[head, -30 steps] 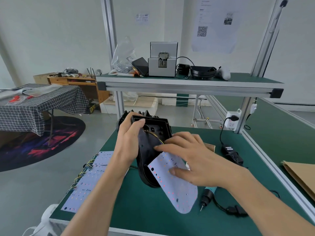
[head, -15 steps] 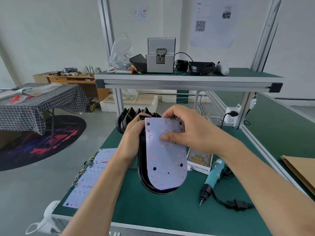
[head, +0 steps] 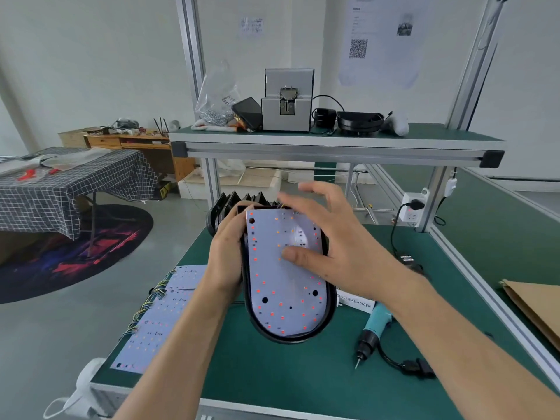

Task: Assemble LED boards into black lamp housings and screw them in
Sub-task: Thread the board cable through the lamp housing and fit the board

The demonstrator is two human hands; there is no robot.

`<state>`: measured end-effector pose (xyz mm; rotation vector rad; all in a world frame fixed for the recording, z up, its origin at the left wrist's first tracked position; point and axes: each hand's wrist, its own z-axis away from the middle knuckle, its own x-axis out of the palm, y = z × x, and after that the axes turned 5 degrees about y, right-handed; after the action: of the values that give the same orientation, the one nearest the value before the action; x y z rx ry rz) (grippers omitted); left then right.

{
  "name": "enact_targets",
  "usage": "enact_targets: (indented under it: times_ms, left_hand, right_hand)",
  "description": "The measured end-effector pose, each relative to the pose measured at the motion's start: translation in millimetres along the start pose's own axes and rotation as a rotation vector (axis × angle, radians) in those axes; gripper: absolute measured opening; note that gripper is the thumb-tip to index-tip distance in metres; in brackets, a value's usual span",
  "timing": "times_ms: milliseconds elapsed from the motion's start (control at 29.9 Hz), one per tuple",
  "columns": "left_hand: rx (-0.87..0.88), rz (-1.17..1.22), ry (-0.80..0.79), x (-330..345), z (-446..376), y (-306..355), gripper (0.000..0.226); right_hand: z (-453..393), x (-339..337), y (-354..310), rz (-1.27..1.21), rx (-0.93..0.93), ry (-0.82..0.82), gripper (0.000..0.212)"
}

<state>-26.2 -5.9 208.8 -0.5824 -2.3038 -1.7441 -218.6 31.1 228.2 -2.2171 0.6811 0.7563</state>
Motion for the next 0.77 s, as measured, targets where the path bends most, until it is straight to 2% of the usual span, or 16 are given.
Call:
enact_targets:
  times_ms: [100,167,234,268,335,368,502,603,670,770]
  left_hand:
    - [0.062,-0.062,-0.004,2,-1,1,0.017]
    - [0.095,-0.105,-0.018,4,0,0,0.021]
    - [0.043,-0.084,-0.025,8,3,-3,0.034]
    - [0.001,-0.050,-0.015,8,5,-3,0.050]
    - [-0.063,-0.003,-0.009,8,9,-4,0.078]
    - [-0.087,0.011,-0.013,7,10,-6,0.082]
    - [-0.175,0.054,-0.020,4,17,-14,0.066]
    - [-0.086,-0.054,-0.015,3,16,-23,0.040]
    - [-0.069,-0.107,-0.023,-2,16,-28,0.039]
    - [-0.191,-0.122,0.083,-9,21,-42,0.032]
  right_hand:
    - [13,16,-4,-0.463,0.292,0.107,0.101]
    - [20,29,-9,-0.712,0.492,0.170,0.105]
    - [26,40,-10,-0.810,0.546,0.216,0.075]
    - [27,43,-12,-0.834,0.564,0.258,0.063]
    - [28,43,-13,-0.879,0.570,0.349,0.049]
    - [27,41,-15,-0.895,0.559,0.375,0.044]
    - [24,34,-22,-0.915,0.507,0.387,0.038]
    - [25,31,-22,-0.912,0.498,0.405,0.036]
    - [27,29,-22,-0.911,0.475,0.403,0.036]
    - [30,31,-26,-0.867,0.416,0.372,0.036]
